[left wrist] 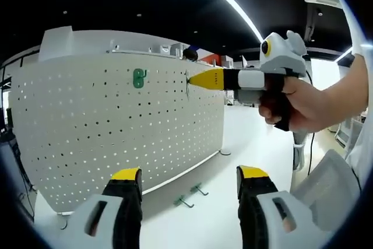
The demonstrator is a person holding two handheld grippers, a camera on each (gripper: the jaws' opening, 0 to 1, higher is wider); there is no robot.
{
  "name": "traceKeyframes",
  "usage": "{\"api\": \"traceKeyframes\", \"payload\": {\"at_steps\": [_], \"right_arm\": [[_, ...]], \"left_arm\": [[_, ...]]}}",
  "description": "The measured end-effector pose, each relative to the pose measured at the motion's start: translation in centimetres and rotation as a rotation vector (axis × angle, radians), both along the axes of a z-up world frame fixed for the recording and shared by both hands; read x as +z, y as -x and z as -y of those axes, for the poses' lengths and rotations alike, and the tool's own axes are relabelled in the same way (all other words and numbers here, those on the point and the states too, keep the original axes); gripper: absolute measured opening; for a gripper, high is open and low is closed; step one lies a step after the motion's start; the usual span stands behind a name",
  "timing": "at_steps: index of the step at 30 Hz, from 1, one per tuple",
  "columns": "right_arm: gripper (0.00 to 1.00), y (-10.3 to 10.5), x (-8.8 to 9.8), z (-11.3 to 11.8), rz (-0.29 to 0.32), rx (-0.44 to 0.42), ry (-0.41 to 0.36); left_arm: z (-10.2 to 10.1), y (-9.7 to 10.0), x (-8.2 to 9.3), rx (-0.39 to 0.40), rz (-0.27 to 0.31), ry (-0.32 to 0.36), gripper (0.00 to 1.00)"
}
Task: Insert the hook assembly into the mounting plate slot until the hook locks in place.
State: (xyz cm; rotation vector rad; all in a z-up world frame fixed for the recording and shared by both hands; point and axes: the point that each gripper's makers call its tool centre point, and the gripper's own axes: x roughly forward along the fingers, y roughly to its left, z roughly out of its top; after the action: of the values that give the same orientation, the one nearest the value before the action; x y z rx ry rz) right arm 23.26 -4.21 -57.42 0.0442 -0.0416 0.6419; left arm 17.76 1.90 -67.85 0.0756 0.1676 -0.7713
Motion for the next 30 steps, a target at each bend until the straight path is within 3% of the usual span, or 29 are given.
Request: {"api": "traceKeyframes", "payload": {"at_steps": [15, 30], "right_arm": [[0.0, -1.6, 0.6, 1.7, 0.008, -0.058, 0.015], [0.0, -3.5, 1.3, 2.6, 0.013, -0.116, 0.03]], "left_arm": [[-1.2, 1.4, -3.2, 0.0, -0.071, -0.031, 0.67], [-2.7, 2.5, -4.7, 0.016, -0.104, -0.04, 0.69]]}}
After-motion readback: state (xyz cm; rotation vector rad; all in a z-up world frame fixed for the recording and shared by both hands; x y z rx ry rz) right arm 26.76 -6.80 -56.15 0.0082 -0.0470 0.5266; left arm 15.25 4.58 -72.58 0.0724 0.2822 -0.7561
